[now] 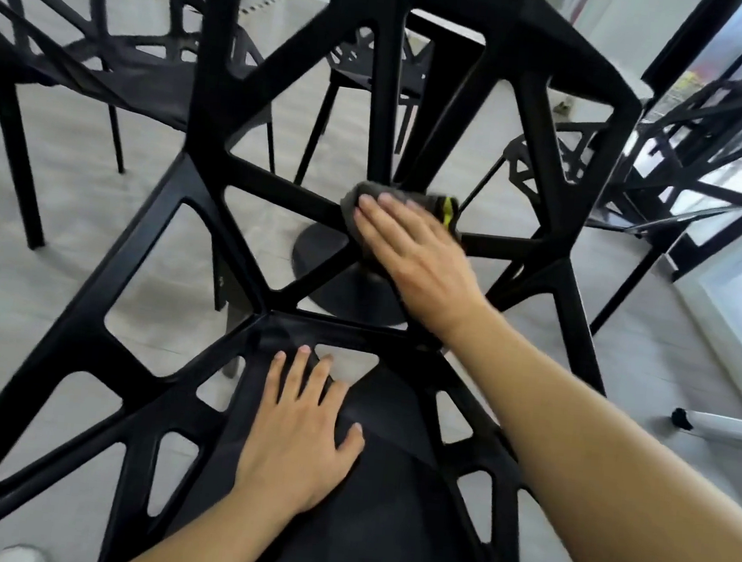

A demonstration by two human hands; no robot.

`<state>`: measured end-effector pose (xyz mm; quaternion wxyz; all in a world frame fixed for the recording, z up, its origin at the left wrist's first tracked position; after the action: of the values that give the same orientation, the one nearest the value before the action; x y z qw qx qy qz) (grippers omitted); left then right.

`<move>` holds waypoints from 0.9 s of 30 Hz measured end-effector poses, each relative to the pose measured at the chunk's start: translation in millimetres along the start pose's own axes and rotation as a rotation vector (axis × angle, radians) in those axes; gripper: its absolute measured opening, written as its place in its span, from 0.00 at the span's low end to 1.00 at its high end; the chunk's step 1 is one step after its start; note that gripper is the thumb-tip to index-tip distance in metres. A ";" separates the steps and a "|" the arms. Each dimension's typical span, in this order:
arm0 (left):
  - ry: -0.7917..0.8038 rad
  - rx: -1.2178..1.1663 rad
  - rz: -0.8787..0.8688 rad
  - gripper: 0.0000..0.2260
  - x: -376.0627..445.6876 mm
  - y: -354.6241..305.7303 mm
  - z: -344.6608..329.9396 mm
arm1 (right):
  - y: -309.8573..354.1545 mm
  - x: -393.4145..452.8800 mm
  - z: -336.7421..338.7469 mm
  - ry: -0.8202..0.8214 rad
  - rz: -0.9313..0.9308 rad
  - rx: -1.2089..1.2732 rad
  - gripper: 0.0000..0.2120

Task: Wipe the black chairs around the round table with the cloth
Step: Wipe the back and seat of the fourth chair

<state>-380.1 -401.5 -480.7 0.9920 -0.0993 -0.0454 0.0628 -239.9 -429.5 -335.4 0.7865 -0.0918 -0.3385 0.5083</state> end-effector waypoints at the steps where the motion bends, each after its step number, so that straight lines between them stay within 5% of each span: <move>1: 0.001 0.003 -0.003 0.28 -0.1 0.1 0.6 | -15.3 1.9 5.0 -0.005 -0.028 -0.021 0.24; 5: 0.031 0.015 -0.006 0.29 1.1 -2.0 1.2 | -32.2 -3.9 12.3 -0.069 -0.267 0.095 0.23; 10: 0.010 -0.005 -0.006 0.28 -0.7 -0.3 4.1 | 51.6 -54.4 -44.1 0.144 -0.093 0.141 0.23; 15: -0.012 0.006 -0.010 0.28 0.3 0.3 2.7 | 67.9 -70.9 -43.5 0.203 -0.179 0.162 0.22; 19: -0.024 0.014 -0.018 0.27 -0.1 -0.5 1.9 | 45.2 -87.4 -8.3 0.095 -0.306 0.139 0.15; 24: -0.031 0.024 -0.019 0.27 2.3 1.5 -1.1 | 32.0 -131.5 -27.0 0.427 -0.454 0.189 0.14; 27: -0.060 0.016 -0.019 0.26 0.0 5.4 -2.3 | 19.3 -115.8 -1.9 0.351 -0.520 0.266 0.13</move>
<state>-380.5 -396.7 -484.1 0.9916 -0.0888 -0.0754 0.0569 -282.4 -519.9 -397.0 0.9412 0.0149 -0.1406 0.3068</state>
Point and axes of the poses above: each hand's wrist, its own x-axis towards the middle knuckle, its own z-axis out of the back of the hand, y = z × x, the point moved 9 cm from there along x, towards the middle knuckle, and after that the axes turned 1 degree about y, right-handed, at the moved point
